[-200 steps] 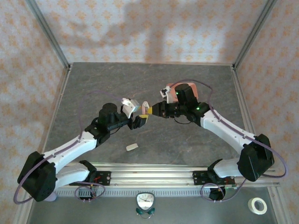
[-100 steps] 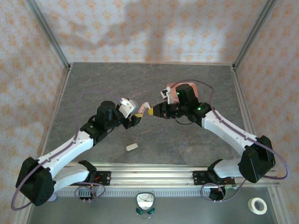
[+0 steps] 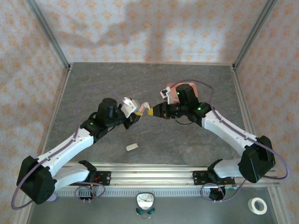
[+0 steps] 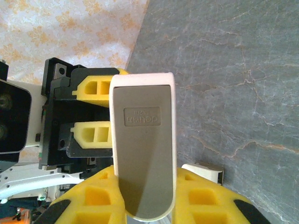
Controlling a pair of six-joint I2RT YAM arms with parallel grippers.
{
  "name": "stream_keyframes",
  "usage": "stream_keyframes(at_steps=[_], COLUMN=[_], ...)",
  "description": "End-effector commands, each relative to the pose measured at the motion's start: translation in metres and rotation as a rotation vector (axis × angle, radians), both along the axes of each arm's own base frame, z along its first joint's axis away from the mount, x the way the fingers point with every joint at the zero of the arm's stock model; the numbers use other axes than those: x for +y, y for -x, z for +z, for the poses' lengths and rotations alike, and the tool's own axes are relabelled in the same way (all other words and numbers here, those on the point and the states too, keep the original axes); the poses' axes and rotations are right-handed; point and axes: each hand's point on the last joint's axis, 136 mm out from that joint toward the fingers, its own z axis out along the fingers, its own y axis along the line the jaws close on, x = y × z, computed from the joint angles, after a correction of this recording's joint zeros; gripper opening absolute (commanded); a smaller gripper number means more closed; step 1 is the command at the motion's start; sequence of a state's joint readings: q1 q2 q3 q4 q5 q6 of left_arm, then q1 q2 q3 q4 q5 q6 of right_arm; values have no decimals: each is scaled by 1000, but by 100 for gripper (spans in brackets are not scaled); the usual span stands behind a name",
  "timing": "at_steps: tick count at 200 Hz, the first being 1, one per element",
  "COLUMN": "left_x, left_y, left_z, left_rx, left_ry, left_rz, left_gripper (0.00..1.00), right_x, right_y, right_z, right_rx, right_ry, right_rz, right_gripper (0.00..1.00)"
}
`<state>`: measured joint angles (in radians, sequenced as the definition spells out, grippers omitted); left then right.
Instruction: Load the staples into the stapler
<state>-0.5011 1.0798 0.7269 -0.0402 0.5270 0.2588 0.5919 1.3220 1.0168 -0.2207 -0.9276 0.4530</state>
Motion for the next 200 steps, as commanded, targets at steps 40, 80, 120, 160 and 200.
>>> stream_keyframes(at_steps=[40, 80, 120, 160, 200], left_x=[25, 37, 37, 28, 23], left_y=[-2, 16, 33, 42, 40], left_z=[3, -19, -39, -42, -35], left_rx=[253, 530, 786, 918, 928], left_ry=[139, 129, 90, 70, 90], left_rz=[277, 415, 502, 485, 473], left_gripper=[15, 14, 13, 12, 12], right_x=[1, -4, 9, 31, 35], right_y=[-30, -27, -13, 1, 8], right_z=[-3, -16, -25, -27, -44], right_rx=[-53, -200, -258, -315, -341], right_ry=[-1, 188, 253, 240, 316], right_rz=[-133, -156, -116, -85, -49], right_gripper=[53, 60, 60, 59, 57])
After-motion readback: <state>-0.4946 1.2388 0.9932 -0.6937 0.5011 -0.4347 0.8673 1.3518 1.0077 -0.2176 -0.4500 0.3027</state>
